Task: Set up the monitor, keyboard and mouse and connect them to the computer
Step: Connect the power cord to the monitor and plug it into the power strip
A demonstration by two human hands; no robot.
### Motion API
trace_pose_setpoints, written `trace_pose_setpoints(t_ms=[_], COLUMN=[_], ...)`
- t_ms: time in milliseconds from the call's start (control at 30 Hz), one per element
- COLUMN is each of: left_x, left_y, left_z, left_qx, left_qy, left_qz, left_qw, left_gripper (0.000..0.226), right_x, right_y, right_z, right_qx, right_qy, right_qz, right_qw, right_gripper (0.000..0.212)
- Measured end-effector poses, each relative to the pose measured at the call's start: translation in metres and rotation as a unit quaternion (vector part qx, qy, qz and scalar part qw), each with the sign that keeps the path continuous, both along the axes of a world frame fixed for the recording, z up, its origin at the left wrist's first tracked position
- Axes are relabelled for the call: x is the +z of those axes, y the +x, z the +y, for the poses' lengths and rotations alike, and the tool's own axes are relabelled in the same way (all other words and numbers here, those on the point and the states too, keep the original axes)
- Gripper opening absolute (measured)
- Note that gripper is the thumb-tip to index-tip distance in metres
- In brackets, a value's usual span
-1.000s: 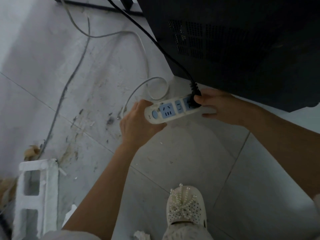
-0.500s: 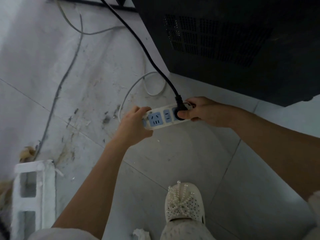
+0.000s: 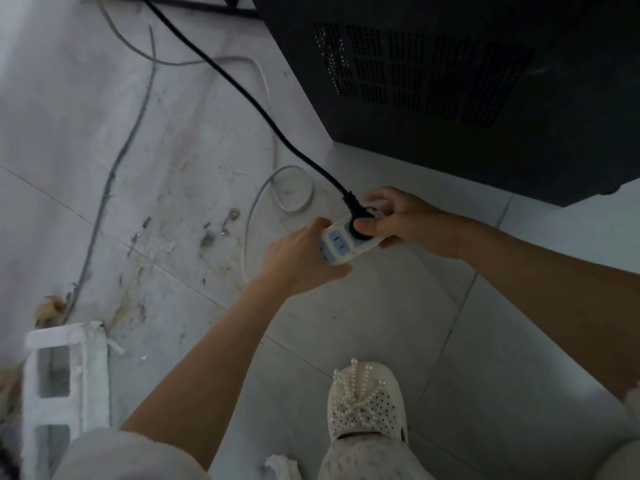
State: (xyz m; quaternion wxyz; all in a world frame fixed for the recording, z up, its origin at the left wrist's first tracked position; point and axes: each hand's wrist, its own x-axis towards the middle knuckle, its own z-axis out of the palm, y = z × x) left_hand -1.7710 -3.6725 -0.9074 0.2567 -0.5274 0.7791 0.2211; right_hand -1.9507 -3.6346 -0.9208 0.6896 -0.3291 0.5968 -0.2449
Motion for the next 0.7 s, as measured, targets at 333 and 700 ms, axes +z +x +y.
trace_pose_setpoints(t_ms=[333, 700], left_x=[-0.008, -0.006], left_y=[-0.009, -0.007], left_z=[0.005, 0.009], left_qx=[-0.053, -0.066], left_qy=[-0.112, -0.072], left_qz=[-0.062, -0.075], left_qw=[0.99, 0.992], left_gripper=[0.042, 0.042], right_x=[0.021, 0.015], right_y=[0.019, 0.035], right_z=[0.0, 0.017], right_qx=[0.289, 0.27], right_qy=[-0.142, -0.126], right_qz=[0.414, 0.378], right_qw=[0.851, 0.877], right_gripper=[0.037, 0.035])
